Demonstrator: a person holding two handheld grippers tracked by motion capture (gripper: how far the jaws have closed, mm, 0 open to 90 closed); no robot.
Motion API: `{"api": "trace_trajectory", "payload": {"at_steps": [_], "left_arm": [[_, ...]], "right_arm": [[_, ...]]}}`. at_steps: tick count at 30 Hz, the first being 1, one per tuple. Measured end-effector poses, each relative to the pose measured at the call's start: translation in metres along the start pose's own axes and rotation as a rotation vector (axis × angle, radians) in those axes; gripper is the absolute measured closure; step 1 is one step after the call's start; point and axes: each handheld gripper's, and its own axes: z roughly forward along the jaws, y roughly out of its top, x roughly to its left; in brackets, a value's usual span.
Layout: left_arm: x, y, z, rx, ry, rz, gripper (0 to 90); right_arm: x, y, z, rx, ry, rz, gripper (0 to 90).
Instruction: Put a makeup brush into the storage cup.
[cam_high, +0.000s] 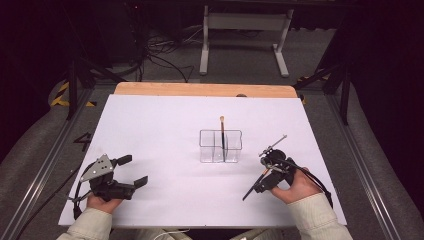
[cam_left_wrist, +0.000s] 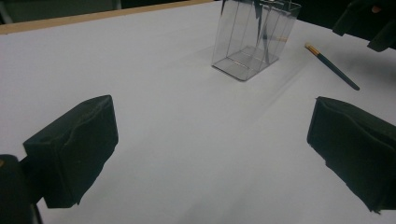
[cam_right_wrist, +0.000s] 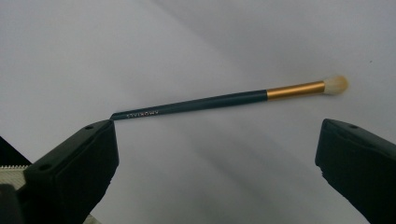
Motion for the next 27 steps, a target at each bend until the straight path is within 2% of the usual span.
{"api": "trace_trajectory", "payload": {"at_steps": [5,12,22,27], "left_arm": [[0.0,0.0,0.0,0.002,-0.001,0.0,2.5],[0.0,0.0,0.0,0.002,0.0,0.001,2.5],[0.0,0.0,0.0,0.002,0.001,0.004,2.5],[0.0,0.0,0.0,0.006,0.004,0.004,2.5]], "right_arm": [[-0.003,0.001,0.006,0.016,0.027,0.026,0.0],[-0.006,0.003,0.013,0.042,0.04,0.05,0.0],[-0.009,0.004,0.018,0.061,0.05,0.062,0.0],[-0.009,0.006,0.021,0.082,0.069,0.071,0.0]]}}
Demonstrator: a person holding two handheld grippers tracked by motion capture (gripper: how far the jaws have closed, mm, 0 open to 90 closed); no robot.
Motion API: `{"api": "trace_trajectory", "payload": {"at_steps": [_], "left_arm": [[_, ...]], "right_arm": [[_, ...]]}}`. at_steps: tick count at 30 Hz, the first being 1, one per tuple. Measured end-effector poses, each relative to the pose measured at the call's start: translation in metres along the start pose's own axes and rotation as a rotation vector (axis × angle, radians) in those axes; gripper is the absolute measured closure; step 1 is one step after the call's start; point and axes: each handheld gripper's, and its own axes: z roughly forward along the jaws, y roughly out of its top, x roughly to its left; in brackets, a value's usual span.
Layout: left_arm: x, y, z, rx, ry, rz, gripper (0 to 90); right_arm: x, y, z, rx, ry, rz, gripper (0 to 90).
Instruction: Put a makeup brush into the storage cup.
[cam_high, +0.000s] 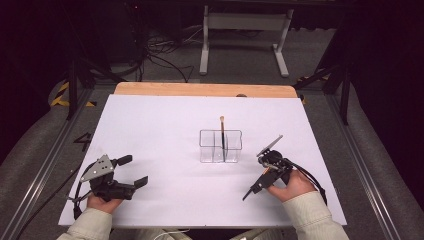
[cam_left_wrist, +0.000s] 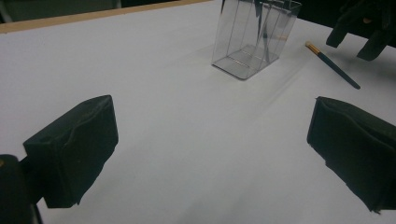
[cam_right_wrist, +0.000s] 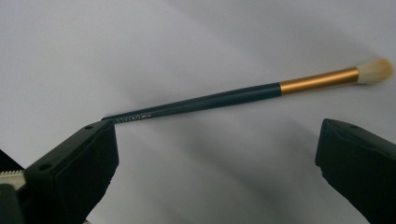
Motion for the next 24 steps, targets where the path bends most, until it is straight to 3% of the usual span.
{"api": "trace_trajectory", "payload": {"at_steps": [4,7,24], "left_arm": [[0.0,-0.0001,0.0002,0.0,0.0,-0.001,2.5],[0.0001,-0.0001,0.0002,0.0,0.0,-0.001,2.5],[0.0003,-0.0001,0.0004,0.007,-0.005,0.003,2.5]], "right_arm": [[-0.0015,0.0034,0.0031,0.024,0.039,0.017,0.0],[-0.0018,0.0044,0.0038,0.025,0.039,0.02,0.0],[0.0002,0.011,0.0084,0.004,-0.074,0.047,0.0]]}}
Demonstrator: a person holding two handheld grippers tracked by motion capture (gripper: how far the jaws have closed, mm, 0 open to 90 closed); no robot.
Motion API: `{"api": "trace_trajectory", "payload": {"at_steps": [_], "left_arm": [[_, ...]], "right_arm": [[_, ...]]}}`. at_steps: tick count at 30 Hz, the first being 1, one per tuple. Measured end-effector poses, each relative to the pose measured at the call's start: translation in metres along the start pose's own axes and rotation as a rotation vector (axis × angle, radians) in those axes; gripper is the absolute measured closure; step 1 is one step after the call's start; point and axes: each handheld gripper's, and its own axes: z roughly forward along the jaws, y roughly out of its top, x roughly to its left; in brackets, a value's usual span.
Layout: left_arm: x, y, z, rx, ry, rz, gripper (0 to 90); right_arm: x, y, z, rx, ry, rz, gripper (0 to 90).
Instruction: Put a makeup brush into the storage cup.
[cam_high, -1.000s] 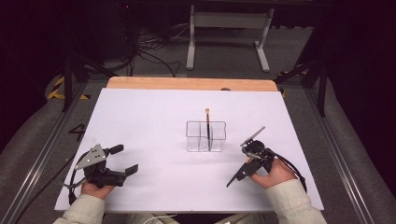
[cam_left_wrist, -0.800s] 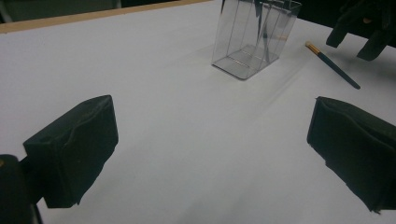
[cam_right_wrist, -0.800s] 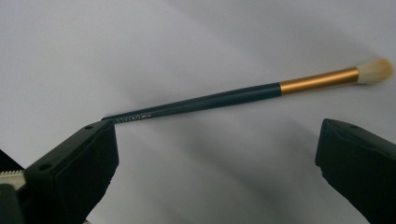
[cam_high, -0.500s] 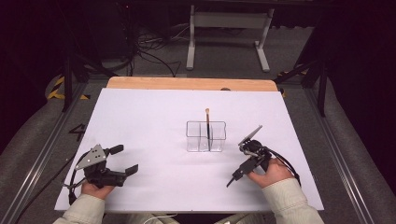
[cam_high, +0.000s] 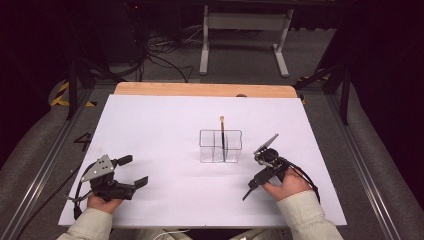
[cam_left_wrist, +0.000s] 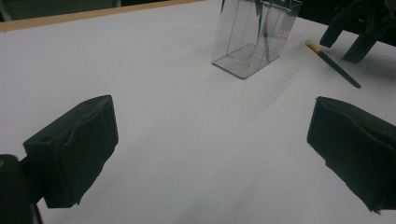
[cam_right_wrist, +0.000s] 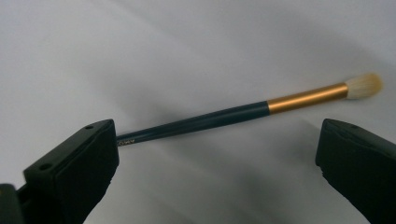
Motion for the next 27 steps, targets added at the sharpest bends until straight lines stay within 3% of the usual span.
{"api": "trace_trajectory", "payload": {"at_steps": [13,20,27], "left_arm": [[-0.001,0.0,0.0,-0.003,0.001,-0.004,2.5],[-0.001,0.0,0.0,-0.002,0.0,-0.004,2.5],[-0.001,0.0,0.0,-0.004,0.004,-0.003,2.5]], "right_arm": [[0.009,0.005,0.009,-0.012,-0.12,0.002,0.0],[0.013,0.007,0.016,-0.001,-0.16,0.004,0.0],[0.014,0.006,0.016,-0.004,-0.169,-0.001,0.1]]}}
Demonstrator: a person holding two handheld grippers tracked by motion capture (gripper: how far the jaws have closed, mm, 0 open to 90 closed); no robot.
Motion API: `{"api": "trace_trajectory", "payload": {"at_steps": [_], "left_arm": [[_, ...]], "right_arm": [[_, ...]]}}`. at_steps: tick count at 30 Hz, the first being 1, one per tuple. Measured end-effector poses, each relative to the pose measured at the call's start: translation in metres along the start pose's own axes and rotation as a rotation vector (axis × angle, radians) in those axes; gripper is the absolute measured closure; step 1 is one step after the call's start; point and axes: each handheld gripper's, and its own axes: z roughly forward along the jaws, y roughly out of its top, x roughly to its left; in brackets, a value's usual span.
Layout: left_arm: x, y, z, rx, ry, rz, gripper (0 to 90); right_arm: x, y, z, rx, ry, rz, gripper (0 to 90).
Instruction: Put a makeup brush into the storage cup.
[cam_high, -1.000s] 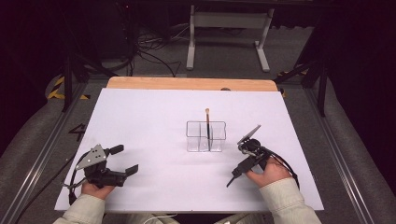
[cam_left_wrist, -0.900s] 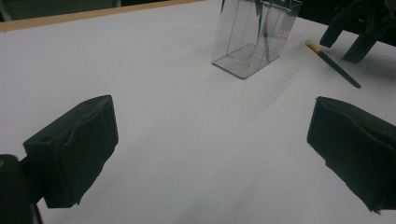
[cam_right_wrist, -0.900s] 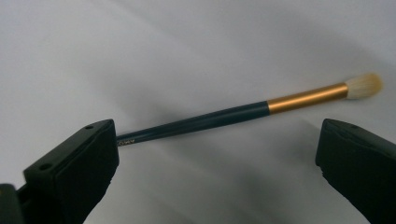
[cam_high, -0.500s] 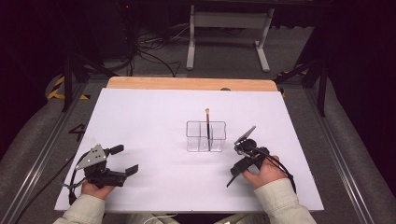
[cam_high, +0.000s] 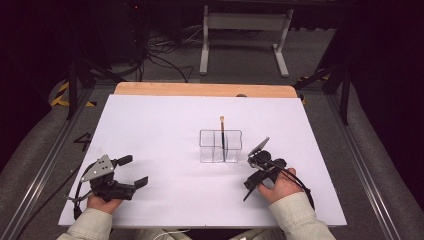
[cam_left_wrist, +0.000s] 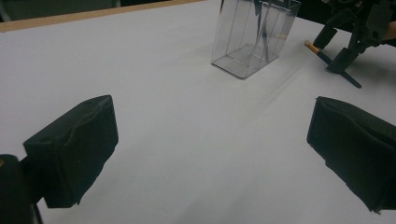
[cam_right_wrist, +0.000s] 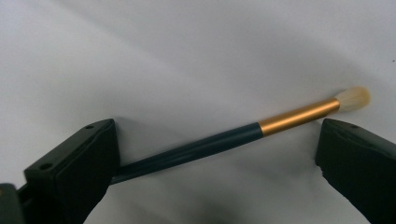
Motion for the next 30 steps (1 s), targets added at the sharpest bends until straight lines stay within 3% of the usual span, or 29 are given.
{"api": "trace_trajectory", "payload": {"at_steps": [12,16,20,25,30], "left_arm": [[0.0,0.0,0.0,0.002,0.0,0.001,2.5],[0.0,0.0,0.0,0.003,0.0,0.001,2.5],[0.0,0.0,0.0,0.001,0.002,0.0,2.5],[0.0,0.0,0.0,0.004,0.0,0.002,2.5],[0.0,0.0,0.0,0.004,-0.003,0.0,2.6]], "right_arm": [[0.001,-0.003,-0.004,0.013,0.02,0.003,11.9],[0.002,-0.004,-0.008,0.019,0.022,-0.007,24.1],[0.0,-0.006,-0.014,0.041,0.027,-0.028,45.1],[-0.003,-0.008,-0.016,0.059,0.033,-0.038,63.8],[-0.002,-0.008,-0.017,0.062,0.029,-0.061,74.4]]}}
